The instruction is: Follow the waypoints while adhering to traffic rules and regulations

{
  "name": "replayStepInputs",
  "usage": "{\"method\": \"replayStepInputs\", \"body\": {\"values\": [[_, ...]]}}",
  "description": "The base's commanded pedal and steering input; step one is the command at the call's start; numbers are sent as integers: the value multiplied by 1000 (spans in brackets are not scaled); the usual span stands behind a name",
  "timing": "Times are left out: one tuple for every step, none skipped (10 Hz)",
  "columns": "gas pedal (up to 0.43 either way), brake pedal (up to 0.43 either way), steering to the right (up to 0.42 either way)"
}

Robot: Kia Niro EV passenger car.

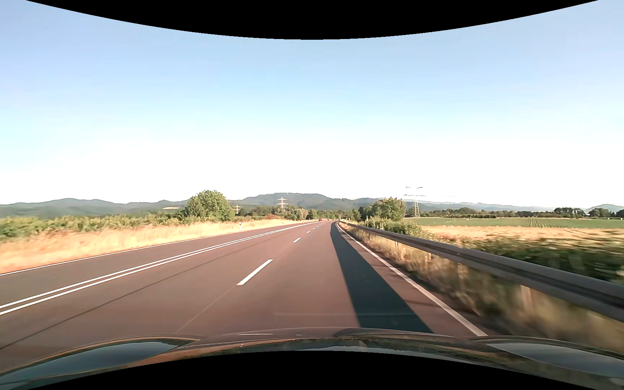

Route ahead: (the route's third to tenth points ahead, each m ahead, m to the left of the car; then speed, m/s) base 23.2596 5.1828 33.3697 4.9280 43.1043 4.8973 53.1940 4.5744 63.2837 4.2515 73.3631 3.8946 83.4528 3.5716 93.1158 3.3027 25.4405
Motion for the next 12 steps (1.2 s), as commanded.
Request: {"method": "replayStepInputs", "body": {"values": [[228,0,2],[228,0,2],[228,0,2],[228,0,2],[228,0,2],[228,0,2],[228,0,2],[228,0,2],[228,0,2],[228,0,2],[228,0,2],[228,0,2]]}}
